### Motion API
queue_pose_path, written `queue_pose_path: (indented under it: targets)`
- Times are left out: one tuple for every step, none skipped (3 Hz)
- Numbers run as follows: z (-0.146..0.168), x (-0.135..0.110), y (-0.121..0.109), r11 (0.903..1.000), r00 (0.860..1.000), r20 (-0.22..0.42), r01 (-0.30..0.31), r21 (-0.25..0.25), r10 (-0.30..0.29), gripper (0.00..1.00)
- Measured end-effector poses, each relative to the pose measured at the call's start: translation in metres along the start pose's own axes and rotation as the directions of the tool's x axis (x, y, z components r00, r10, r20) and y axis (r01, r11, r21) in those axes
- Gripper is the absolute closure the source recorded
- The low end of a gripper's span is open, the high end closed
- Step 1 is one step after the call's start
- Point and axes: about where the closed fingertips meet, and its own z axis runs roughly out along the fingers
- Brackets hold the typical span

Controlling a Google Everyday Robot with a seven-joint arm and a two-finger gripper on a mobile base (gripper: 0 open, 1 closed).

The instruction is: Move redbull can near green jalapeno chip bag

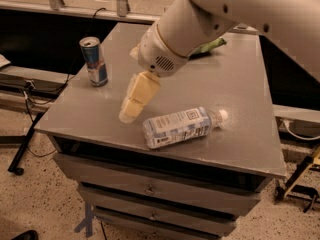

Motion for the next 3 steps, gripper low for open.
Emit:
queue_pose_path:
  targets:
    - [0.046,-0.031,-0.029,0.9999,0.995,0.095,-0.002,0.011,0.001,0.0]
    - [0.078,-0.048,-0.058,0.9993,0.987,0.157,-0.022,0.03,0.017,0.0]
    - [0.103,-0.056,-0.078,0.9981,0.975,0.219,-0.05,0.036,0.041,0.0]
